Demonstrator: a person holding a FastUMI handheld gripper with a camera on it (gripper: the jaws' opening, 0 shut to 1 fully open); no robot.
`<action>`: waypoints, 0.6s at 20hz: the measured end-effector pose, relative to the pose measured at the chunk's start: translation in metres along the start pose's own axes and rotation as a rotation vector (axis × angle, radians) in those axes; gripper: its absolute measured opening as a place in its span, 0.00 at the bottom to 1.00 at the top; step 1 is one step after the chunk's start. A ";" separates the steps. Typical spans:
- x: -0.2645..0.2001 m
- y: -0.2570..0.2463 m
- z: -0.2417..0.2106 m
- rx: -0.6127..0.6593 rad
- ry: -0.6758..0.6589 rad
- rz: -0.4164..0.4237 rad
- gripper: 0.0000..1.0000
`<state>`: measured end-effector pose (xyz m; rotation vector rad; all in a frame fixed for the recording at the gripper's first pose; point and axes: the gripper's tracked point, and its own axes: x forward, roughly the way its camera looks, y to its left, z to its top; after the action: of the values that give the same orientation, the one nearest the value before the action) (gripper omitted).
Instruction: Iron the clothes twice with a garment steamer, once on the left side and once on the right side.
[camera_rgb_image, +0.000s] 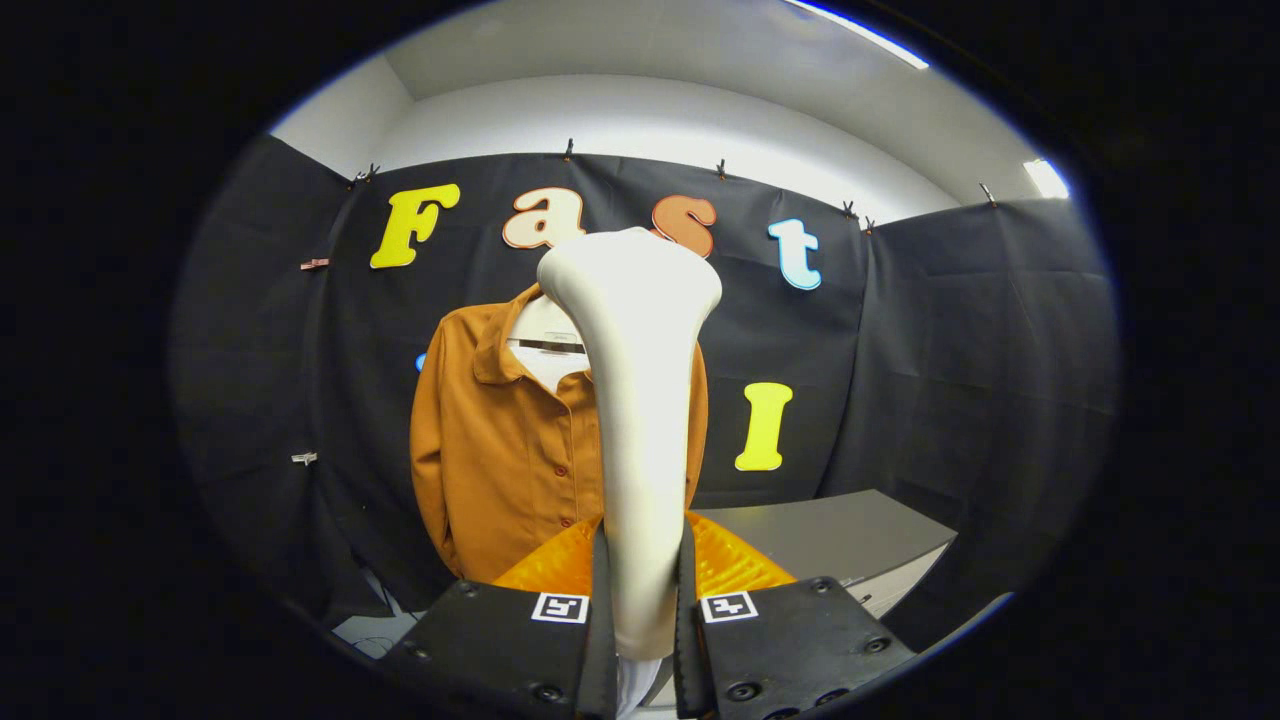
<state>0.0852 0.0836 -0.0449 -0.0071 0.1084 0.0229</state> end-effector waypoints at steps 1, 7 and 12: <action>0.000 -0.001 0.000 0.000 0.002 -0.001 0.26; -0.002 0.001 0.002 0.010 -0.008 -0.013 0.26; -0.002 0.006 0.000 0.010 -0.009 -0.014 0.26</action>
<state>0.0829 0.0892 -0.0445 0.0019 0.0991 0.0081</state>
